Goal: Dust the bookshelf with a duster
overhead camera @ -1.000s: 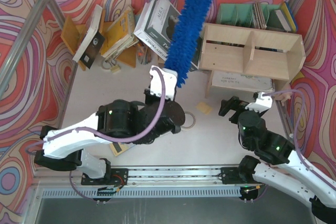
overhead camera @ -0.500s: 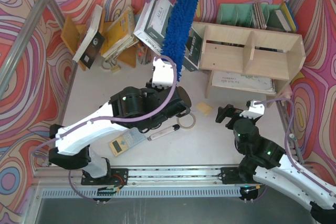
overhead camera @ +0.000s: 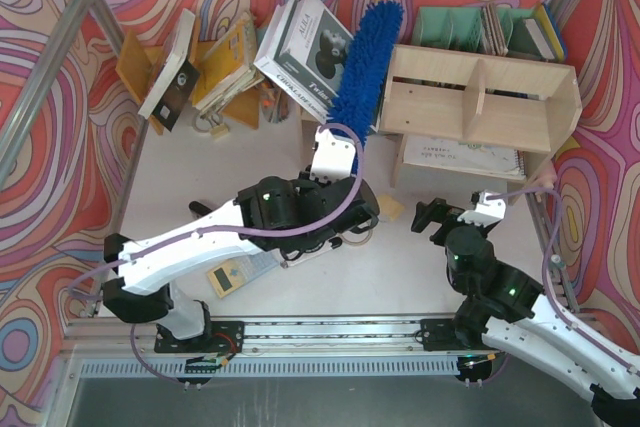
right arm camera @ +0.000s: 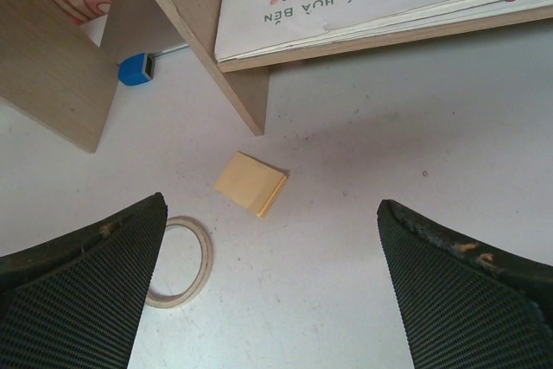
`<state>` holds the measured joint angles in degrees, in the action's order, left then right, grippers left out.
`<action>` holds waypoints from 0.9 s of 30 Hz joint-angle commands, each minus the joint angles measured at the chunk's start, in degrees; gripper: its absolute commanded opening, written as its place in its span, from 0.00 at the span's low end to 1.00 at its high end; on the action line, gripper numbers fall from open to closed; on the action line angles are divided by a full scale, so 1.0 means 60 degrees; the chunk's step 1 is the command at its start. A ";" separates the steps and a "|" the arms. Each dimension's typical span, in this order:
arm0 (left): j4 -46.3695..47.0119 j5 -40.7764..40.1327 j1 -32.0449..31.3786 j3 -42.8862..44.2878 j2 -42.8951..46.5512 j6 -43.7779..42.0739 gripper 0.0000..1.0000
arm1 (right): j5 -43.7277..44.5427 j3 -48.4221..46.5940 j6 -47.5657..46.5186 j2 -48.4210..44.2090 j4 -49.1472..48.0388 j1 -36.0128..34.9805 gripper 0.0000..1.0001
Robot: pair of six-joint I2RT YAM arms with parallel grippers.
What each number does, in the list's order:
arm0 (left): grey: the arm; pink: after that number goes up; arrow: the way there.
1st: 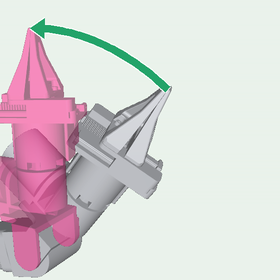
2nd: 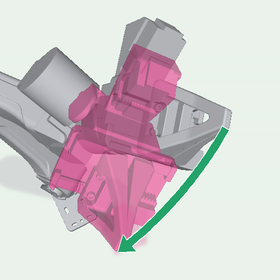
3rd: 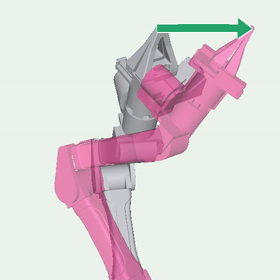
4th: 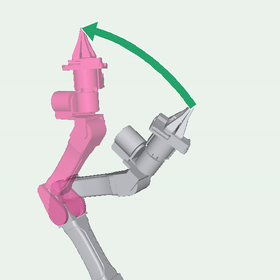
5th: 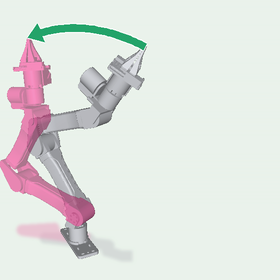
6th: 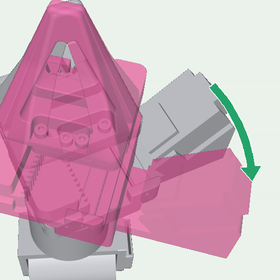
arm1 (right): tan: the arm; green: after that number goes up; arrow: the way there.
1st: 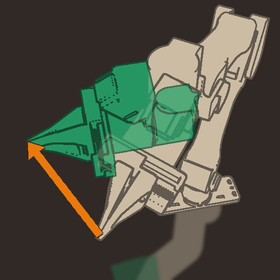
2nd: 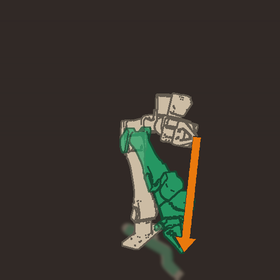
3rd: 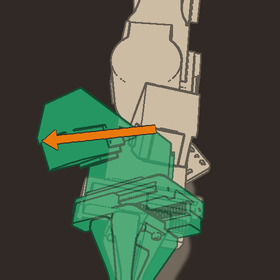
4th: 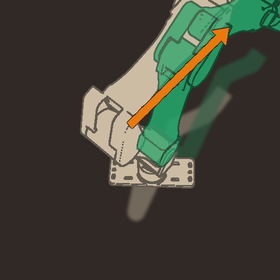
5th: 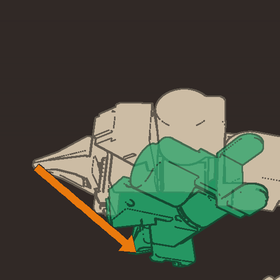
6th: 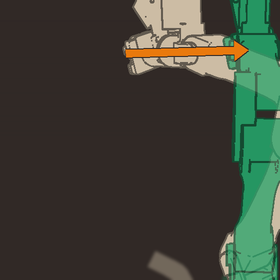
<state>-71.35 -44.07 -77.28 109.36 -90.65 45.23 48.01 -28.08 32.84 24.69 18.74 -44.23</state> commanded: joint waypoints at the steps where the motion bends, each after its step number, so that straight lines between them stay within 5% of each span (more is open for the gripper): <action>1: 0.0080 -0.0331 0.0054 -0.0564 0.0840 0.0324 0.00 | 0.0341 -0.0052 0.0055 -0.0173 0.0022 -0.0003 0.94; 10: 0.0910 -0.1032 0.0059 -0.1900 0.2985 0.0119 0.00 | 0.0327 0.0063 -0.0227 -0.0263 -0.0332 -0.0005 0.95; 17: 0.1389 -0.0471 0.0057 -0.2254 0.2726 -0.0186 0.00 | 0.0267 -0.0027 -0.0284 -0.0057 -0.0342 -0.0007 0.95; 23: 0.1764 -0.0418 0.0060 -0.2213 0.2100 -0.0534 0.00 | 0.0373 -0.2209 0.0844 0.1039 0.1653 -0.0003 0.95; 27: 0.2155 -0.0447 0.0058 -0.2369 0.2082 -0.0795 0.00 | 0.0662 -0.3749 -0.0343 0.1830 0.2316 -0.0008 0.96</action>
<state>-61.23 -44.86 -77.52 96.23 -79.00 42.15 48.88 -43.27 34.87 33.39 27.05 -44.23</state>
